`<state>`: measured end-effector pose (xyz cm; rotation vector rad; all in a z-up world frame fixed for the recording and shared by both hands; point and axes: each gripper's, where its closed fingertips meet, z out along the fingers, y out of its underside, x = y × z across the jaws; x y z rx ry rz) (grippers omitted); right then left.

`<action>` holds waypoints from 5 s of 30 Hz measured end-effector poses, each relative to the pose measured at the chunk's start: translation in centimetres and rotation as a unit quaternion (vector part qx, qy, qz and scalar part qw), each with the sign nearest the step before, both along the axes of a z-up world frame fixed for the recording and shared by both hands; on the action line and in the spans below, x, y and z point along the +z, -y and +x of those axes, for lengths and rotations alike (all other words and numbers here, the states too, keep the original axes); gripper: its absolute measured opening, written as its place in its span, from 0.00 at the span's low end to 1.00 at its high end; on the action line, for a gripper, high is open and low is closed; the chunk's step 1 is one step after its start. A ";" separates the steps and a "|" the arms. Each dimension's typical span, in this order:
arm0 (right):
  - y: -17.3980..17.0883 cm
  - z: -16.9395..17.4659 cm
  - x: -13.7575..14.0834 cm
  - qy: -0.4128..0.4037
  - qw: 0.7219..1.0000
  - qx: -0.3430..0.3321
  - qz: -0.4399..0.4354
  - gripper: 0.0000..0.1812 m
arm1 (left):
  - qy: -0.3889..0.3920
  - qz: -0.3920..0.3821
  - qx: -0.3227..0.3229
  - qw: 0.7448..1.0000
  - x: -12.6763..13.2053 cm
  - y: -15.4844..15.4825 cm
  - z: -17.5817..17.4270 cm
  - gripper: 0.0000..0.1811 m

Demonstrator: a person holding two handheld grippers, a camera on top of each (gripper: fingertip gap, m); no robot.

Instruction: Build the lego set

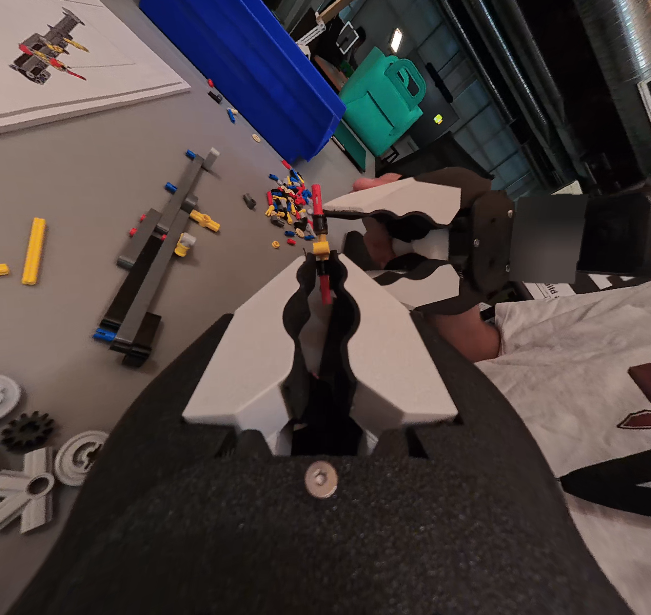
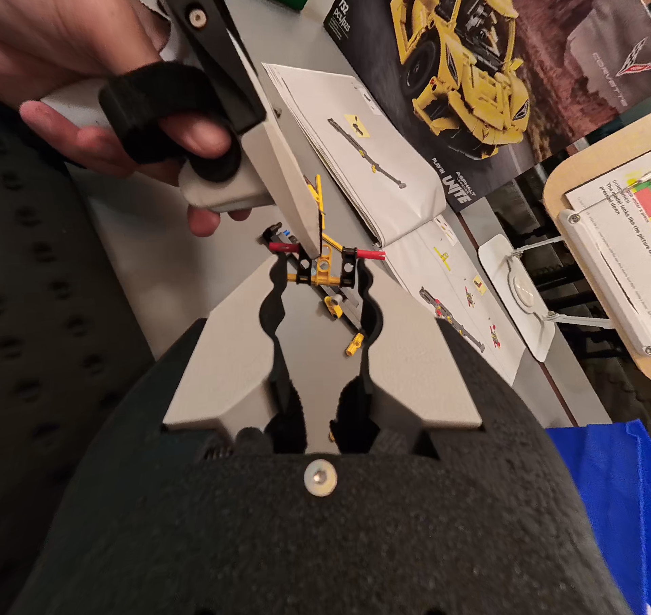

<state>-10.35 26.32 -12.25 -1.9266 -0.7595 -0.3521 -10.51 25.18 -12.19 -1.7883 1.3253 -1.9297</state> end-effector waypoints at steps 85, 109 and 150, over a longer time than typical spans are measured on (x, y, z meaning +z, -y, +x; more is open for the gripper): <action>-1.1 -1.0 -0.3 0.056 0.998 -0.001 0.019 0.12 | 0.035 0.029 0.017 0.999 0.7 -1.3 -0.7 0.07; -1.5 -1.2 -2.4 0.068 0.997 0.007 -0.032 0.13 | -0.021 0.079 0.019 0.996 -1.5 -1.3 -0.4 0.04; -1.3 0.5 3.2 -0.516 0.853 0.059 0.055 0.14 | 0.121 -0.109 0.081 0.983 3.8 -3.4 -0.1 0.03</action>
